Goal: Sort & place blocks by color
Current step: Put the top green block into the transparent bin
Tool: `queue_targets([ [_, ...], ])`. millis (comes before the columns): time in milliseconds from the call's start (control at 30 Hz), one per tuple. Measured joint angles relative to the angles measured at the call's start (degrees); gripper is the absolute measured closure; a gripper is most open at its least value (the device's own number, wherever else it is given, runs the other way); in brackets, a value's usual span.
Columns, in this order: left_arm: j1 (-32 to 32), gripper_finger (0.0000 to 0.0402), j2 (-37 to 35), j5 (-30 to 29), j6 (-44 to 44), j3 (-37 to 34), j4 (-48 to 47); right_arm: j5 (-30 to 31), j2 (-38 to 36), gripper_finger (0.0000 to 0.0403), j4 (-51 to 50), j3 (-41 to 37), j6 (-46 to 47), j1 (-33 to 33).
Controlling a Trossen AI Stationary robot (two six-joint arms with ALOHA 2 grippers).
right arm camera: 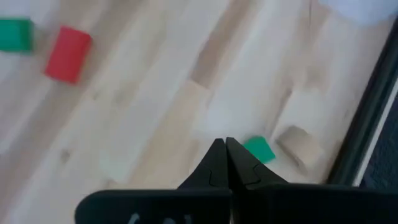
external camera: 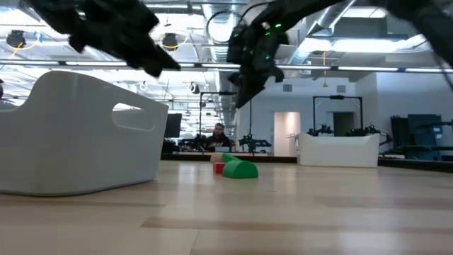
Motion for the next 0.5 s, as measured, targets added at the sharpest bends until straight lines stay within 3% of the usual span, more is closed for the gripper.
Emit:
queue_targets([
  [233, 7.46, 0.0383, 16.31, 6.56, 4.23, 11.83, -4.46, 0.95, -19.86, 0.0403, 25.64, -29.04, 9.74, 3.87],
  [367, 7.56, 0.0329, 27.06, 4.51, 10.32, 23.13, -14.49, 4.39, -28.78, 0.0401, 35.5, -39.51, 15.62, 7.24],
  [500, 7.65, 0.0265, 38.4, 0.88, 17.11, 34.51, -25.14, 8.59, -35.2, 0.0397, 40.43, -44.92, 19.86, 11.34],
])
